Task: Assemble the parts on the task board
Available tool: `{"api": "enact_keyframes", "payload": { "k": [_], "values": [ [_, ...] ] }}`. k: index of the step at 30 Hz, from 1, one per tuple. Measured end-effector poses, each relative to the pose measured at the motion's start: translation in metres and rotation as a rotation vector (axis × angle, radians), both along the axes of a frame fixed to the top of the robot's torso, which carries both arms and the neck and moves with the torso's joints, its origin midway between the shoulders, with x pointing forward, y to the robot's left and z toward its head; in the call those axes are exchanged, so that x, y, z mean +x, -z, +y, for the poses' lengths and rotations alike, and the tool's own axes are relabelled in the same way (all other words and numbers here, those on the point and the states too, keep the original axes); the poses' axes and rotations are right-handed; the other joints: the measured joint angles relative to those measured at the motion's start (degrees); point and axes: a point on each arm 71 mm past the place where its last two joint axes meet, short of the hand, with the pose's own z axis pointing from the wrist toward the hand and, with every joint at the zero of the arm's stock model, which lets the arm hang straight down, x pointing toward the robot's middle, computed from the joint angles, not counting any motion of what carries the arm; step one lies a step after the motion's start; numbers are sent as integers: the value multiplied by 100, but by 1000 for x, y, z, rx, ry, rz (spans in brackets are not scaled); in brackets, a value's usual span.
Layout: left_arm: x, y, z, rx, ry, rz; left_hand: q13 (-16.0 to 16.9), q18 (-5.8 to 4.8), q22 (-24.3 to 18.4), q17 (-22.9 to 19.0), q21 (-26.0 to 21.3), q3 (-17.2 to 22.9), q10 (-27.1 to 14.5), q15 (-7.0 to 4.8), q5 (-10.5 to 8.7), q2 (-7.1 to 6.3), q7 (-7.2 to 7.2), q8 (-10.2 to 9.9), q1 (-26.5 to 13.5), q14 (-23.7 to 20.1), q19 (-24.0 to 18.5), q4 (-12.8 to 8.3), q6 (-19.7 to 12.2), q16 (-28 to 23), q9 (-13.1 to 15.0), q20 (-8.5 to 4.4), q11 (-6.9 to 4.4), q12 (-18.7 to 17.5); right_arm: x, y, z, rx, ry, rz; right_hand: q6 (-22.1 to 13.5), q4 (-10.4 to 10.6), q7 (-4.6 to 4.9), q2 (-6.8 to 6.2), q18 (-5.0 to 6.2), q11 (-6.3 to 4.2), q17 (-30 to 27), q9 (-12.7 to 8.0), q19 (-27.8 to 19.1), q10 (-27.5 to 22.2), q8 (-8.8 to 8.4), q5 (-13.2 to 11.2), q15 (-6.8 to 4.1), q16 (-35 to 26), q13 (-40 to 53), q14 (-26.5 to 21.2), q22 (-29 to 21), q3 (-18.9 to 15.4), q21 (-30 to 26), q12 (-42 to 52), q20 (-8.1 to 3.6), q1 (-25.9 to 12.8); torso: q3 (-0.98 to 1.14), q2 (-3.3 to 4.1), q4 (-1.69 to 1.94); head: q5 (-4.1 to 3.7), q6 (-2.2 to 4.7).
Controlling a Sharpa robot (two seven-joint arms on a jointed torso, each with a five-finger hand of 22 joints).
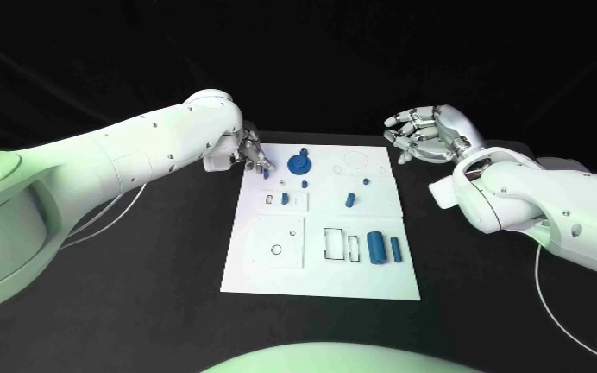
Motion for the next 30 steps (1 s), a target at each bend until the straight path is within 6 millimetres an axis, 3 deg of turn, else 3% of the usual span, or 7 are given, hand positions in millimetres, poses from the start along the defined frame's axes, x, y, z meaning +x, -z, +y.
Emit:
{"api": "enact_keyframes", "payload": {
  "k": [9, 18, 26, 28, 30],
  "values": [
    [0, 0, 0, -5, -1, 4, -24, 0, 18, 0, 20, 270, 22, -22, 0, 107, -21, 50, 447, 22, 0, -88, 20, 0, 26, 0, -22, 0, 0, 0, 0, 0, 0, 0, 1, 0, 0, 0, 0, 0, 0, -1, 1, 0, 3, 0, 0, 0, -1, 0, 0, 0, -5, 0, 1, 0, 0, 1, 2, 0, -26],
    [0, 0, -1, -22, -4, 6, -65, 0, 47, 0, 20, 877, 103, -63, -23, 97, -84, 201, 933, 22, 20, -458, 18, 0, 128, -21, -82, -1, 0, 0, 0, 0, -1, 0, 1, 0, -1, 0, 0, 0, 8, -5, 21, 0, 22, 0, 0, 0, -7, 0, -5, 0, -23, 0, 21, 0, -1, 2, 3, -4, -41],
    [0, 1, -1, -42, -7, 11, -120, 0, 47, 0, 38, 1152, 186, -63, -10, 70, -35, 468, 1067, 22, 20, -204, -95, 0, 134, -21, -61, -1, 0, 0, 1, 0, -2, 0, 4, 0, -4, 0, 0, 0, 8, -5, 21, 0, 22, 0, 0, 0, -7, 0, -5, 0, -23, 0, 21, 0, 3, -2, 3, 0, -49],
    [0, 1, -1, -46, -9, 11, -120, -1, 47, 0, 38, 1196, 186, -63, 17, 1, -33, 508, 999, 22, 20, -160, -97, 0, 437, -21, -62, -1, 0, 0, 1, 0, -1, -1, 4, 0, -4, 0, 0, 0, 7, -5, 20, 0, 22, 0, 0, 0, -7, 0, -4, 0, -23, 0, 21, 0, 3, -5, 2, 2, -49],
    [0, 1, 0, -50, -10, 9, -126, 0, 47, 0, 38, 1226, 197, -63, 28, -43, -34, 520, 954, 22, 20, -131, -97, 0, 518, -21, -72, -1, 0, 0, 1, 0, -1, -1, 5, 0, -5, 0, 0, 0, 7, -5, 21, 0, 22, 0, 0, 0, -7, 0, -5, 0, -23, 0, 21, 0, 3, -7, 2, 4, -49]
  ]
}}
